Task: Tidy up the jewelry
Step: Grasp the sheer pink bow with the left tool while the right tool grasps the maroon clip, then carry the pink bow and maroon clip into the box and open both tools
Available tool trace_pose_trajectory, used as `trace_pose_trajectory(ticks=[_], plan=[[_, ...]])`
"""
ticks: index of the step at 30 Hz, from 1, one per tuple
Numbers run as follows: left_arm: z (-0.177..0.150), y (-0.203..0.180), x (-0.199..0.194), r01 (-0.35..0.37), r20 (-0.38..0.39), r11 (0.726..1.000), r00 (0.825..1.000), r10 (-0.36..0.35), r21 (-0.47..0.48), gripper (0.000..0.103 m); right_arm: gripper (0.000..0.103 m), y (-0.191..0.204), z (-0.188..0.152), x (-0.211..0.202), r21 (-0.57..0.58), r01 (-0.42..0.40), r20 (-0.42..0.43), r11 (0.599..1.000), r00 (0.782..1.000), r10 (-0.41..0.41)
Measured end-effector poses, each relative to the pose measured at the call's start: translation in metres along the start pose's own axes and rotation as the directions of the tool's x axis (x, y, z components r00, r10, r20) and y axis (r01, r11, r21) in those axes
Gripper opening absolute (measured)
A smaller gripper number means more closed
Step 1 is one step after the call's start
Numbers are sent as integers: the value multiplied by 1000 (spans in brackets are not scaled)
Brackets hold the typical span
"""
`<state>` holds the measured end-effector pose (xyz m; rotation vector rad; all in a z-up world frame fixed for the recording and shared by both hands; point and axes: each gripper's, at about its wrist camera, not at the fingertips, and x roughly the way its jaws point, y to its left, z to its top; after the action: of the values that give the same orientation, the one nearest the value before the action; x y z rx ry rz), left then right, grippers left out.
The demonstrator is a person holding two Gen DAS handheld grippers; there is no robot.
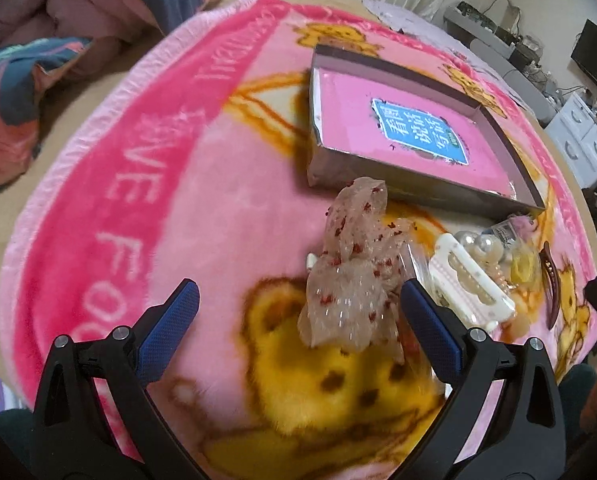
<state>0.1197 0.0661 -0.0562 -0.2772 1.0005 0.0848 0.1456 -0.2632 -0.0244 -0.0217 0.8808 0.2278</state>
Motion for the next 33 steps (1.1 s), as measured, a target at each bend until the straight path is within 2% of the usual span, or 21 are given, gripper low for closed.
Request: trace_pose_trajectory(ticks=[1,3,5,7,9,12,15,20,21,33], plan=[[1,1,4,3,-6,1000,1000,-3,-4,91,99,-2,0,5,6,10,-12,1000,1000,-10],[3,0,10,12,-11,1000,1000,-12,4,77,99,-8,0,15,24,21,-36,999,999,-20],[4,-1,13,29,-15,999,999,-29,14,69,99,-14,0,22,46,23,-54,999,998,-21],[5,-4,13,46,-11,998,999,-46,31,57,98,-18,0,29,63,25,-73,998,997,-20],[5,-8,11,71,-6,996,998,-70,55,31,97,-22,1,37,73,26,-89,997,996,-20],[10,-13,8,61,21,995,998,-63,74,23,82,-23,2,46,82,26,-122,996,992,-16],[13,-12,-4,70,51,995,996,-74,76,21,73,-26,1,57,97,19,-154,995,988,-4],[25,-16,-20,81,89,993,992,-88,86,21,36,-28,-2,60,96,12,-163,995,987,4],[27,-18,-23,82,98,992,991,-92,94,21,32,-30,-3,57,100,6,-154,995,988,9],[48,-47,-48,137,175,982,972,-159,130,21,30,-57,-4,12,155,27,-15,988,1000,-25]])
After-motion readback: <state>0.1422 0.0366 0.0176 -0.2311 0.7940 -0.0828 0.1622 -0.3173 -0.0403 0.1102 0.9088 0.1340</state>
